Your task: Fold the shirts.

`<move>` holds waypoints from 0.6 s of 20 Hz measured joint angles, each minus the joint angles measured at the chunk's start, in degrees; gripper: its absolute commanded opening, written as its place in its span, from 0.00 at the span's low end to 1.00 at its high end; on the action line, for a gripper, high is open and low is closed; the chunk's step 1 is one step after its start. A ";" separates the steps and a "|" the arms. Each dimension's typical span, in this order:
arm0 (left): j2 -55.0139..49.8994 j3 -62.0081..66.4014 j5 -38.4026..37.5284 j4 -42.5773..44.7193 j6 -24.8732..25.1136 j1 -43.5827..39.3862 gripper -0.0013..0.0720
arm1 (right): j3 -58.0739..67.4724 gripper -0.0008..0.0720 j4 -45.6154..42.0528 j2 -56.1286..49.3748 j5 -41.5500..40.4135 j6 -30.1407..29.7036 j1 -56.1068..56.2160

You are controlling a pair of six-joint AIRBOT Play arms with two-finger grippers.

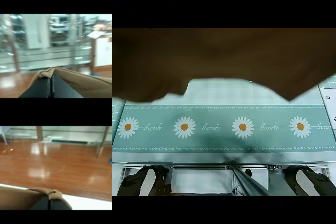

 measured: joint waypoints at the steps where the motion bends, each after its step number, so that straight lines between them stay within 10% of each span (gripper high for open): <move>1: 1.79 0.24 -2.73 2.08 -0.20 0.11 0.06 | -0.98 0.03 -0.26 2.19 0.90 0.35 0.00; 12: 5.05 -15.78 -16.61 8.48 -6.23 0.20 0.06 | -25.38 0.03 -1.62 10.14 3.85 1.95 0.00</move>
